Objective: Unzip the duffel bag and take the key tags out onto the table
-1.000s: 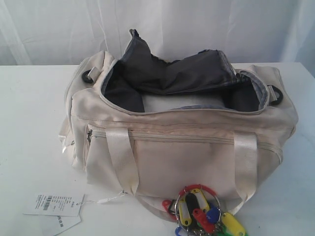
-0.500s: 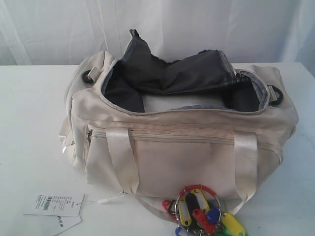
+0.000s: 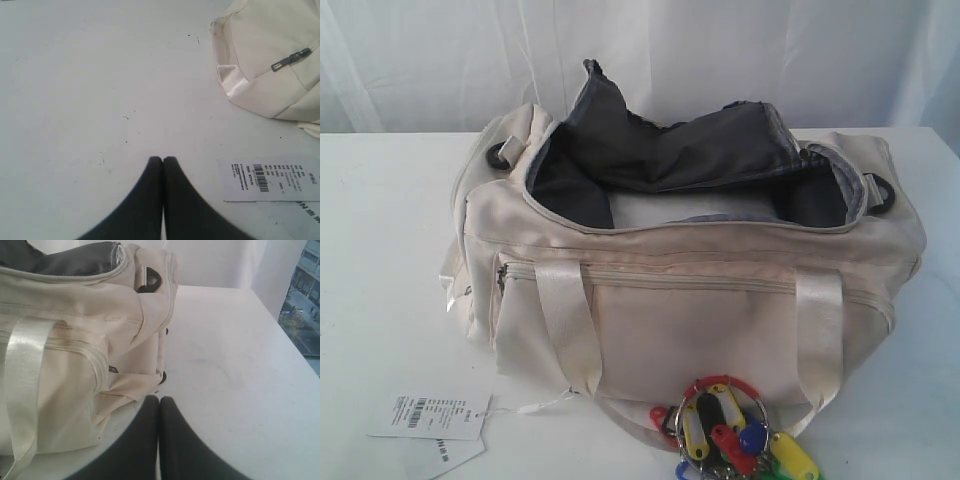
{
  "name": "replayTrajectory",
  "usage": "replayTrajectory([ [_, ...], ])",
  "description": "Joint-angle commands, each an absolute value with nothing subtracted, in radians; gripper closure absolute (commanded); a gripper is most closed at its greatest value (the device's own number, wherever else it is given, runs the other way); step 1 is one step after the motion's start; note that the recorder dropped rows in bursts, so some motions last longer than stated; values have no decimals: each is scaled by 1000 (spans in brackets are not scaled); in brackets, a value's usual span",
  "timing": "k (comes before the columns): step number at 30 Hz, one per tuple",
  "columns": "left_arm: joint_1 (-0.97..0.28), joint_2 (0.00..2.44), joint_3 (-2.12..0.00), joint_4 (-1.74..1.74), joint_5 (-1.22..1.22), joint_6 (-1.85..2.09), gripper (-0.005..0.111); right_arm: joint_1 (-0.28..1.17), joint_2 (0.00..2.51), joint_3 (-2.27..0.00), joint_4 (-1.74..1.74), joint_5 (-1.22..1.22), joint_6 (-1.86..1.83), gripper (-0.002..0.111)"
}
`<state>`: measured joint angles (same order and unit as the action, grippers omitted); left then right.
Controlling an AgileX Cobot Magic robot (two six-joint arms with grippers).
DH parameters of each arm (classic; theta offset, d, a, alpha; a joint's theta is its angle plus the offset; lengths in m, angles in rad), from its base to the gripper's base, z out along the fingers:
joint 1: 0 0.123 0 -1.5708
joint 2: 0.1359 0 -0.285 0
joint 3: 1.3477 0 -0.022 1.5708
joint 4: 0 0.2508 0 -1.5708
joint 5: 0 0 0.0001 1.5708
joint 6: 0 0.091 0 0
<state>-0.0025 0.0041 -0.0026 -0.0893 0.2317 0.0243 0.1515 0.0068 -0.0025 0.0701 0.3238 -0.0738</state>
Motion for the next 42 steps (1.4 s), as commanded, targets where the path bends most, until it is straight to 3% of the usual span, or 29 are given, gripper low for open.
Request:
replayTrajectory([
  [1, -2, 0, 0, -96, 232, 25, 107, 159, 0, 0, 74, 317, -74, 108],
  [42, -2, 0, 0, -96, 232, 25, 107, 202, 0, 0, 82, 317, -74, 108],
])
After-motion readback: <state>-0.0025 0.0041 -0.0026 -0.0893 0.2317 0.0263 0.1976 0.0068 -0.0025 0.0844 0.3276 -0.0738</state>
